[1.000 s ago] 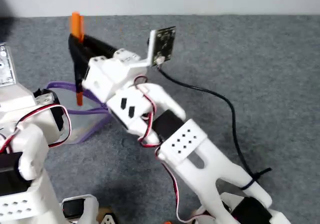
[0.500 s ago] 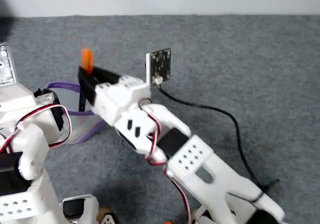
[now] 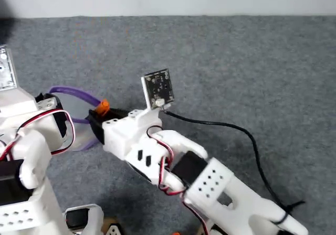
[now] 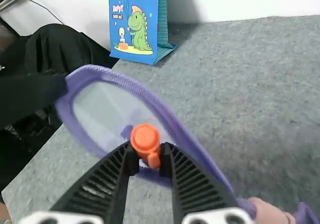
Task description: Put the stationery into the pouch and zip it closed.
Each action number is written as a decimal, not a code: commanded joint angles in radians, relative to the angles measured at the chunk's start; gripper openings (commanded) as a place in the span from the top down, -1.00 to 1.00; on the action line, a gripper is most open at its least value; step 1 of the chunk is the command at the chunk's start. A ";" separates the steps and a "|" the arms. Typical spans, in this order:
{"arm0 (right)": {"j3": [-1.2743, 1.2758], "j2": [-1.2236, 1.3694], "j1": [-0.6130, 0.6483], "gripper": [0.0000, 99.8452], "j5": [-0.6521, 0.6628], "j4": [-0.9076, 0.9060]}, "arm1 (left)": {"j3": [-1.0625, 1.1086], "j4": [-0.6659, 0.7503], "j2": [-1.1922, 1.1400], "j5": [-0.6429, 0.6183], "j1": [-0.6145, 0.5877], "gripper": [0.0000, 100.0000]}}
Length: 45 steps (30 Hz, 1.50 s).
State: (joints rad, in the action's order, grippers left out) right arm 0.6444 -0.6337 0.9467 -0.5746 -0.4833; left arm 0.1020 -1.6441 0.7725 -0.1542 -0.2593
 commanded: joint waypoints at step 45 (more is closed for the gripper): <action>-0.508 0.193 0.005 0.52 0.367 -0.791 | 0.024 -0.021 -0.006 -0.055 -0.002 0.97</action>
State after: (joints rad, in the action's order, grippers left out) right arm 0.1274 -0.4450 0.9160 -0.2401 -1.3487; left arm 0.1020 -1.6456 0.7725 -0.1910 -0.2578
